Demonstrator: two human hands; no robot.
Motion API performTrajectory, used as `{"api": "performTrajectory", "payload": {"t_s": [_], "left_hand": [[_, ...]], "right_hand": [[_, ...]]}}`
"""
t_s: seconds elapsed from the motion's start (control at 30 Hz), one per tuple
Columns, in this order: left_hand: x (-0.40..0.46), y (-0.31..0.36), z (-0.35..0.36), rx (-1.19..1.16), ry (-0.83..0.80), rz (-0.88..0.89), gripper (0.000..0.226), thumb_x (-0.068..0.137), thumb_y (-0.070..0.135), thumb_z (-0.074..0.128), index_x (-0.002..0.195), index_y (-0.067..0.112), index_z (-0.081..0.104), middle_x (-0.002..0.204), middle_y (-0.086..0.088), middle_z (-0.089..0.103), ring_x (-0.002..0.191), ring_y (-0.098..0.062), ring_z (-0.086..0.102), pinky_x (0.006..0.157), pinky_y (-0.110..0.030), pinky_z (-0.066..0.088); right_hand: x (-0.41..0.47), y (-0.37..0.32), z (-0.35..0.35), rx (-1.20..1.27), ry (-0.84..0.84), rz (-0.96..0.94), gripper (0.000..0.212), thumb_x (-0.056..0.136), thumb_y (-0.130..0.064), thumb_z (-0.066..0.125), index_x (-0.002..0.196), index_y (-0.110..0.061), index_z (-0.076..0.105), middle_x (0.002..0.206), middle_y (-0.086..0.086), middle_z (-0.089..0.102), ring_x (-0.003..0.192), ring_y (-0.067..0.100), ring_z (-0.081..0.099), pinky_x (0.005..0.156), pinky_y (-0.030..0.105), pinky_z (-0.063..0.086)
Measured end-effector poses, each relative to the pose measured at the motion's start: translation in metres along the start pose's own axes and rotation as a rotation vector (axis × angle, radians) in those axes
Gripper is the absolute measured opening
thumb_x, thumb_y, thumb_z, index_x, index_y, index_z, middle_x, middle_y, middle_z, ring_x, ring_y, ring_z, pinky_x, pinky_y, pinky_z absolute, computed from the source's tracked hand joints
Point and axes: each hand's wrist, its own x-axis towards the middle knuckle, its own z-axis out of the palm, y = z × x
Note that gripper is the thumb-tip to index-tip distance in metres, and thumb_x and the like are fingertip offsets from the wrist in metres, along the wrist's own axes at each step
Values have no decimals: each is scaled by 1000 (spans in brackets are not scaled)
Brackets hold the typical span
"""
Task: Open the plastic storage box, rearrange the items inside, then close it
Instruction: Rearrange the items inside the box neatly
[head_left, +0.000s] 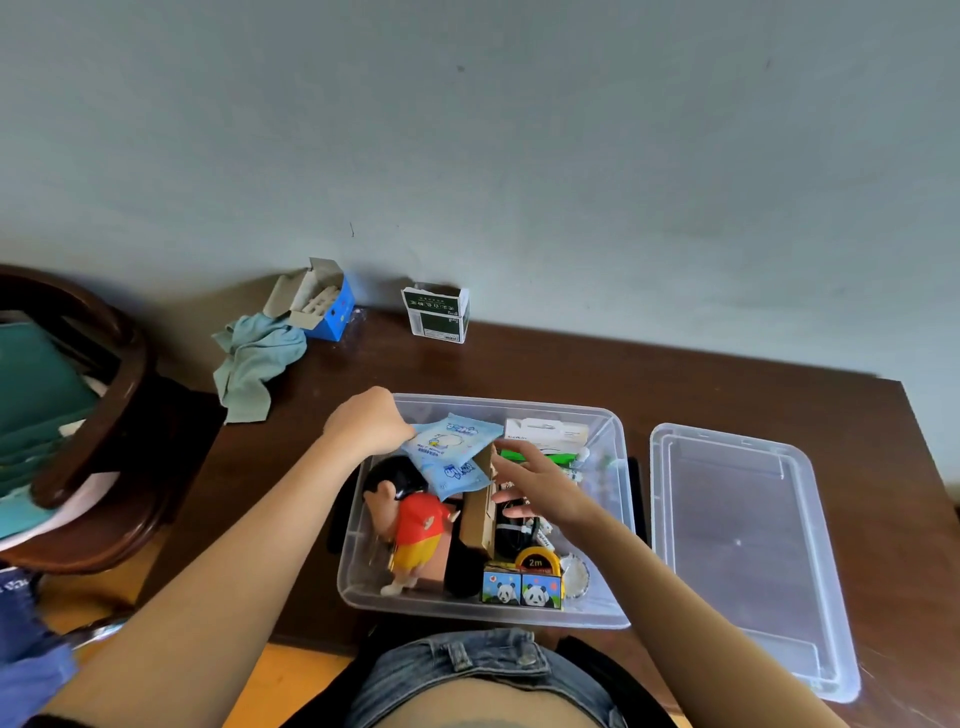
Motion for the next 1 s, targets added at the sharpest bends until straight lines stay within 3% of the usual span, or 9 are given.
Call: {"api": "performTrajectory", "payload": {"t_s": [0.17, 0.3, 0.4, 0.5, 0.67, 0.77, 0.83, 0.9, 1.0], "left_hand": [[-9, 3, 6, 86, 256, 34, 20, 91, 34, 58, 102, 19, 65, 101, -4, 65, 93, -26, 63, 66, -29, 42], [-20, 23, 5, -78, 567, 434, 16, 91, 27, 58, 105, 20, 63, 101, 0, 59, 93, -19, 59, 70, -30, 44], [-32, 50, 20, -173, 246, 803, 17, 92, 25, 55, 101, 24, 70, 103, 9, 65, 96, -11, 60, 85, -33, 45], [-28, 62, 47, 206, 54, 888, 22, 93, 31, 50, 103, 26, 69, 109, 8, 64, 111, -15, 51, 102, -40, 31], [-18, 57, 61, 308, 20, 757, 27, 92, 37, 54, 109, 23, 69, 119, 4, 56, 126, -19, 35, 107, -46, 24], [-17, 59, 59, 266, 5, 749, 29, 92, 38, 52, 114, 25, 65, 121, 4, 56, 128, -18, 34, 105, -45, 25], [-16, 58, 59, 255, 2, 754, 34, 93, 39, 49, 124, 27, 57, 123, 4, 56, 127, -18, 34, 103, -44, 28], [-16, 57, 59, 244, 5, 757, 40, 94, 39, 47, 133, 29, 49, 123, 4, 55, 126, -18, 35, 102, -44, 30], [-16, 57, 58, 232, 6, 753, 41, 94, 38, 46, 134, 28, 47, 122, 4, 56, 125, -18, 35, 102, -44, 29]], "right_hand": [[4, -3, 11, -149, 46, -84, 39, 94, -30, 54, 132, -24, 44, 96, 2, 61, 80, 13, 59, 76, 29, 53], [6, 3, 13, -146, 24, -122, 31, 97, -18, 49, 128, -19, 51, 87, -2, 56, 80, 14, 56, 83, 32, 51], [1, 10, 0, 139, -32, -44, 27, 99, -10, 44, 120, -16, 59, 94, -3, 66, 82, 8, 63, 82, 19, 51], [-4, 20, -12, 210, 0, 48, 25, 99, -7, 40, 103, -18, 63, 100, 3, 67, 87, 12, 64, 77, 20, 52], [-3, 47, -21, -266, 400, 153, 37, 93, -4, 35, 122, -10, 57, 109, 3, 62, 65, 13, 56, 56, 21, 47], [5, 58, -21, -548, 383, 134, 50, 90, -2, 37, 139, -9, 42, 143, 7, 42, 108, 20, 57, 87, 32, 50], [12, 64, -19, -774, 333, 108, 59, 87, 0, 41, 145, -11, 33, 153, 6, 28, 136, 24, 34, 108, 37, 36], [17, 67, -18, -939, 304, 77, 66, 86, -1, 45, 147, -15, 27, 155, 3, 22, 140, 25, 23, 109, 38, 36], [25, 63, -18, -1166, 350, 56, 60, 84, 0, 55, 138, -20, 37, 148, 4, 26, 132, 28, 30, 86, 37, 52]]}}
